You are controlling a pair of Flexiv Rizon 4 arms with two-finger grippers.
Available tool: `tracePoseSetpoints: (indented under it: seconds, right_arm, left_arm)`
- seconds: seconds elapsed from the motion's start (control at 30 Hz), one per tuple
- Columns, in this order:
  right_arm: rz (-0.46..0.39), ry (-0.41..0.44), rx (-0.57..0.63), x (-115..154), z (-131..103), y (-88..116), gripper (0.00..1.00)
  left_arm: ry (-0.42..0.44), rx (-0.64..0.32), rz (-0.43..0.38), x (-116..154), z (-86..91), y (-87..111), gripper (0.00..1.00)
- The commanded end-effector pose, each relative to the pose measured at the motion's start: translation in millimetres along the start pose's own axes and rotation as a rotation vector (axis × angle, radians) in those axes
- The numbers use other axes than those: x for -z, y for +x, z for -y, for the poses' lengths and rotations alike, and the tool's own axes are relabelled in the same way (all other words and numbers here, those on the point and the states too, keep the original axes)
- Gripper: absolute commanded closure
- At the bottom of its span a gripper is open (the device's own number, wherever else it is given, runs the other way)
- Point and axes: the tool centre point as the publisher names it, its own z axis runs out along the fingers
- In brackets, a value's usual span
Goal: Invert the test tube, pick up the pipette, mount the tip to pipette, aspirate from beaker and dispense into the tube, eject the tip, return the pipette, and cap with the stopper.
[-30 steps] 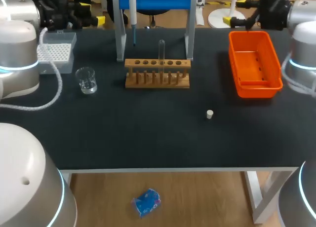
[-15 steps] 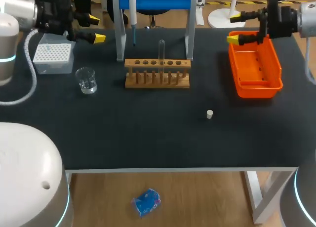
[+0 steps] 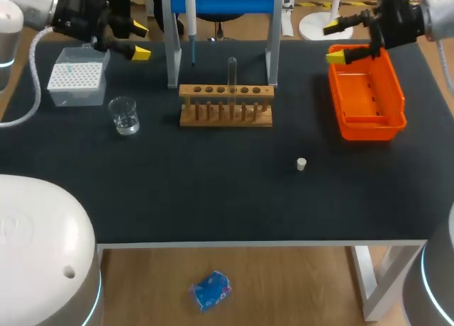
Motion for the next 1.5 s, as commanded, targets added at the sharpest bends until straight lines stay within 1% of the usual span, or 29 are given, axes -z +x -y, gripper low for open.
tracePoseSetpoints:
  seconds: [0.03,0.07,0.13,0.23,0.27,0.4,0.47,0.53,0.97,1.0,1.13,1.3,1.5]
  right_arm:
    - [-0.019,-0.013,0.003,-23.5,6.0,0.3,0.00]
    - [-0.016,-0.011,0.004,-27.8,7.4,0.9,0.00]
    - [-0.024,0.009,0.017,-38.8,9.9,0.2,0.00]
    - [-0.031,0.034,0.030,-54.0,11.5,-0.7,0.00]
    - [-0.028,0.033,0.028,-58.9,11.6,-1.0,0.00]
    - [-0.024,0.007,0.021,-78.6,11.2,2.8,0.00]
    - [-0.030,0.001,0.024,-89.9,9.7,7.6,0.00]
    - [-0.055,-0.017,0.019,-99.9,8.0,14.2,0.00]
    - [-0.055,-0.017,0.019,-99.9,8.0,14.2,0.00]
    - [-0.053,-0.049,0.000,-100.7,10.2,13.9,0.00]
    - [-0.068,-0.132,-0.046,-111.3,19.2,18.7,0.00]
    - [-0.067,-0.181,-0.057,-121.6,25.1,19.8,0.00]
    - [-0.056,-0.219,-0.038,-132.9,24.4,15.9,0.00]
  left_arm:
    - [-0.006,0.011,0.062,-8.7,-2.9,6.5,0.00]
    - [-0.022,0.006,0.071,-10.0,-4.5,7.1,0.00]
    - [0.008,0.026,0.091,-11.7,-5.6,8.4,0.00]
    - [-0.004,0.010,0.122,-14.8,-5.3,10.7,0.00]
    - [0.013,0.018,0.123,-16.0,-5.1,11.6,0.00]
    - [0.010,0.013,0.131,-19.9,-4.0,13.7,0.00]
    - [0.010,0.013,0.131,-21.0,-3.8,14.3,0.00]
    - [0.010,0.013,0.131,-21.0,-3.8,14.3,0.00]
    - [0.010,0.013,0.131,-21.0,-3.8,14.3,0.00]
    - [0.010,0.013,0.131,-21.0,-3.8,14.3,0.00]
    - [0.010,0.013,0.131,-21.0,-3.8,14.3,0.00]
    - [-0.004,-0.001,0.126,-23.5,-5.0,15.6,0.00]
    - [-0.014,-0.031,0.137,-30.2,-6.2,22.2,0.00]
